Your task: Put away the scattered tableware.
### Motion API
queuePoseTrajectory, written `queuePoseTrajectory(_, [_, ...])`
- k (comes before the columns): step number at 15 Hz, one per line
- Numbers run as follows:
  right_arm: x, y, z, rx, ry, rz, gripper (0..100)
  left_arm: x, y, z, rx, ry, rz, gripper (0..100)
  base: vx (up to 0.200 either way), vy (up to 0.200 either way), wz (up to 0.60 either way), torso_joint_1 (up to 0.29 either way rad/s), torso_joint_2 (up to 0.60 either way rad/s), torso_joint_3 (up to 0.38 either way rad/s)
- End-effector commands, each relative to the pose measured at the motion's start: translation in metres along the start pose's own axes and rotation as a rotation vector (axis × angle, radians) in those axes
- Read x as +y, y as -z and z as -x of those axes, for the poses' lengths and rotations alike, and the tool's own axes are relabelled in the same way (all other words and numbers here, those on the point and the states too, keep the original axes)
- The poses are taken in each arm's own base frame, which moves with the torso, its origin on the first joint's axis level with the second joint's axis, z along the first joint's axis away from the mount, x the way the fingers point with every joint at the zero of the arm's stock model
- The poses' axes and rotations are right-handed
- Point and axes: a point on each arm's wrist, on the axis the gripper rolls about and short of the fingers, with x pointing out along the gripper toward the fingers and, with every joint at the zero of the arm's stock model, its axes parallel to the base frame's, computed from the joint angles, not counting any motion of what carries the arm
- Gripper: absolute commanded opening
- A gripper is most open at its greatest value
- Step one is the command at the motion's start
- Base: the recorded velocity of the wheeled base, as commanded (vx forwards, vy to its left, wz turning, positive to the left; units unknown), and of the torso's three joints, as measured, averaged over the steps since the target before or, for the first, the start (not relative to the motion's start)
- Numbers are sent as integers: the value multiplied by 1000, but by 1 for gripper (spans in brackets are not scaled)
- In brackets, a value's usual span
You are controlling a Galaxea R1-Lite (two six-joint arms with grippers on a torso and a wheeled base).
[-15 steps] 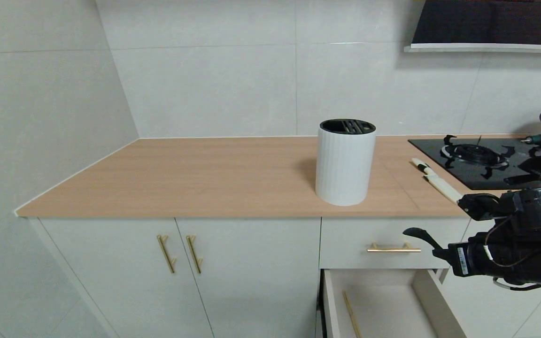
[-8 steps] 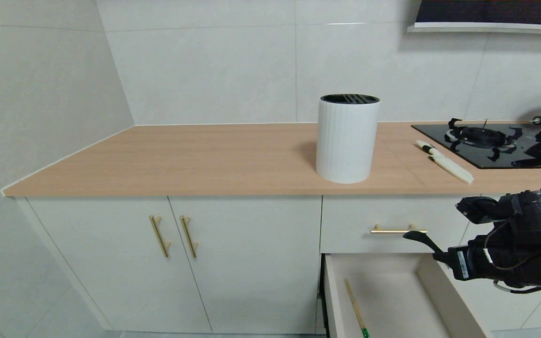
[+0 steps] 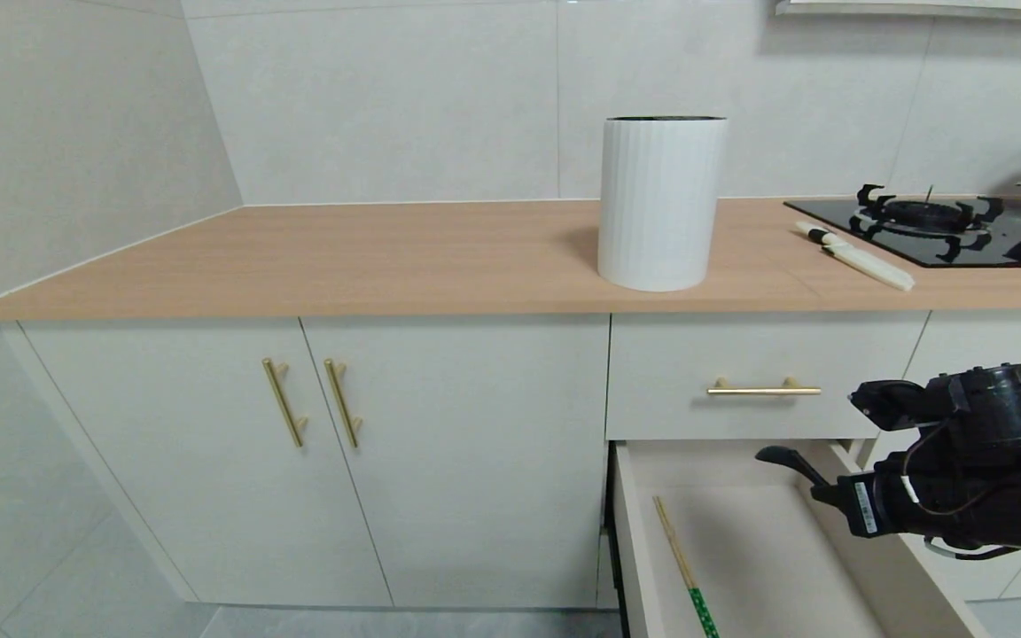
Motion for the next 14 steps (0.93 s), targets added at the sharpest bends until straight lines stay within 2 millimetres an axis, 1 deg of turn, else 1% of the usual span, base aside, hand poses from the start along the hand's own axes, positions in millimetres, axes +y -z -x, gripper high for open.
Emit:
queuePoseTrajectory(1, [0, 2, -4, 14, -1, 0, 0, 0, 0, 0, 0, 0, 0, 100, 0, 0, 0, -139, 456, 305])
queuePoseTrajectory(3, [0, 2, -5, 19, -1, -1, 0, 0, 0, 0, 1, 0, 0, 100, 0, 0, 0, -122, 449, 325])
queuePoseTrajectory(5, [0, 3, -5, 20, -1, -1, 0, 0, 0, 0, 0, 0, 0, 100, 0, 0, 0, -73, 278, 200])
queuePoseTrajectory(11, [0, 3, -6, 22, -2, 0, 0, 0, 0, 0, 1, 0, 0, 100, 0, 0, 0, -10, 35, 23])
queuePoseTrajectory(13, [0, 4, -10, 37, -3, -1, 0, 0, 0, 0, 1, 0, 0, 100, 0, 0, 0, 0, 0, 0])
queuePoseTrajectory(14, [0, 7, -17, 63, -2, -1, 0, 0, 0, 0, 0, 0, 2, 100, 0, 0, 0, 0, 0, 0])
